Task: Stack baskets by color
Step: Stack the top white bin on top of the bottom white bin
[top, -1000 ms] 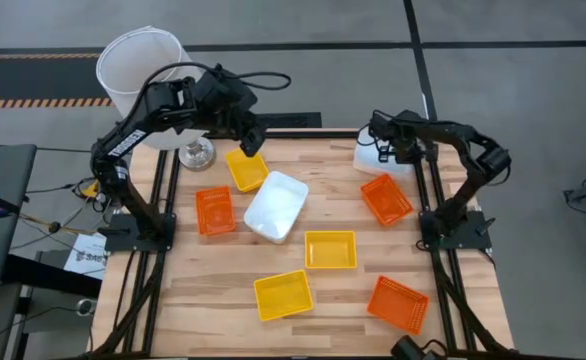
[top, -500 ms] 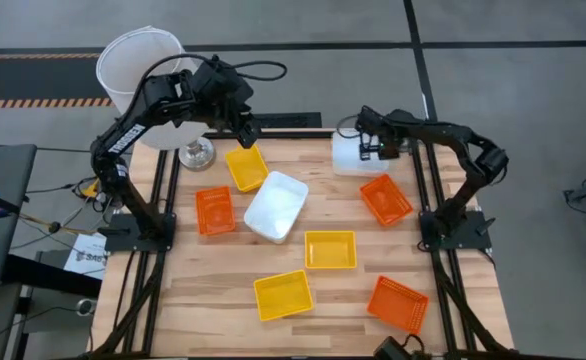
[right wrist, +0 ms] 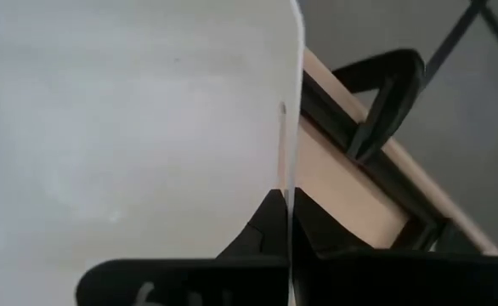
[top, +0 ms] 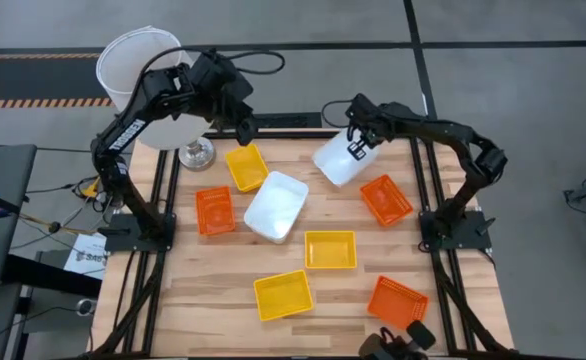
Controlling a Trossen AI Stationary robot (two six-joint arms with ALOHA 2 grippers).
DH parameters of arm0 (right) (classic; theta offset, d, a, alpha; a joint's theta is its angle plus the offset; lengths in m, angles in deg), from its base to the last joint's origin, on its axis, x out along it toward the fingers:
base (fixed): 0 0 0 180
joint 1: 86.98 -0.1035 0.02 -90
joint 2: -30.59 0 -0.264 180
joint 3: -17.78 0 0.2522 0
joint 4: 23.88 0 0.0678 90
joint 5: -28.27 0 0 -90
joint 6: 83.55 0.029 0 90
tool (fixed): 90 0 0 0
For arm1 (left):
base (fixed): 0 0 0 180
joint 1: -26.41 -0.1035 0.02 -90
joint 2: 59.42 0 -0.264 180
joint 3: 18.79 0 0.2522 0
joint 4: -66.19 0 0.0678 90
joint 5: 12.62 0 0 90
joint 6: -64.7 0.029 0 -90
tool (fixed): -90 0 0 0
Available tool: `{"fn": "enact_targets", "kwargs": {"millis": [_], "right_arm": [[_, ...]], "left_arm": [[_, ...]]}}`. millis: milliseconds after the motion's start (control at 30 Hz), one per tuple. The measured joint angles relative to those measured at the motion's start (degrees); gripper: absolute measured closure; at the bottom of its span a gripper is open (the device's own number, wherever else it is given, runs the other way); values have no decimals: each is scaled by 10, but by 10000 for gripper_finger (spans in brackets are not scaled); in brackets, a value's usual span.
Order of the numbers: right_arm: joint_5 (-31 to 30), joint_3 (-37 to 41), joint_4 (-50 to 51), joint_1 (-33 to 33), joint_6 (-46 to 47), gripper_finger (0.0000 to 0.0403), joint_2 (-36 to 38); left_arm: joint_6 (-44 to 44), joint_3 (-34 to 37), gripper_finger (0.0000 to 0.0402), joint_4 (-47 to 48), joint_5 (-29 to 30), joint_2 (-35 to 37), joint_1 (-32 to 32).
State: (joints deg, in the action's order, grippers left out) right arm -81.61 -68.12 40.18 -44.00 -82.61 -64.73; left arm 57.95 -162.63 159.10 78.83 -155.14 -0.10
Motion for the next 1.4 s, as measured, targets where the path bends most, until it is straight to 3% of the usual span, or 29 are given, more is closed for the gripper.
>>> {"fn": "enact_targets", "kwargs": {"millis": [233,533,700,1000,1200,1400], "right_arm": [[-5,0,-14,-6,-85,394,-8],[18,0,-70,-41,-107,393,-8],[18,0,-95,-45,-106,384,-8],[22,0,-104,-59,-134,271,-8],[30,-46,-75,-63,-49,188,9],[35,-123,-40,-76,26,169,100]], "left_arm": [[7,39,190,-35,-94,-1,-15],[-16,150,190,-110,-144,0,-34],[-29,214,190,-178,-143,0,-42],[-66,315,190,-320,-139,0,-47],[-95,373,190,-403,-99,0,-48],[-119,392,190,-467,-85,-19,-46]]}}
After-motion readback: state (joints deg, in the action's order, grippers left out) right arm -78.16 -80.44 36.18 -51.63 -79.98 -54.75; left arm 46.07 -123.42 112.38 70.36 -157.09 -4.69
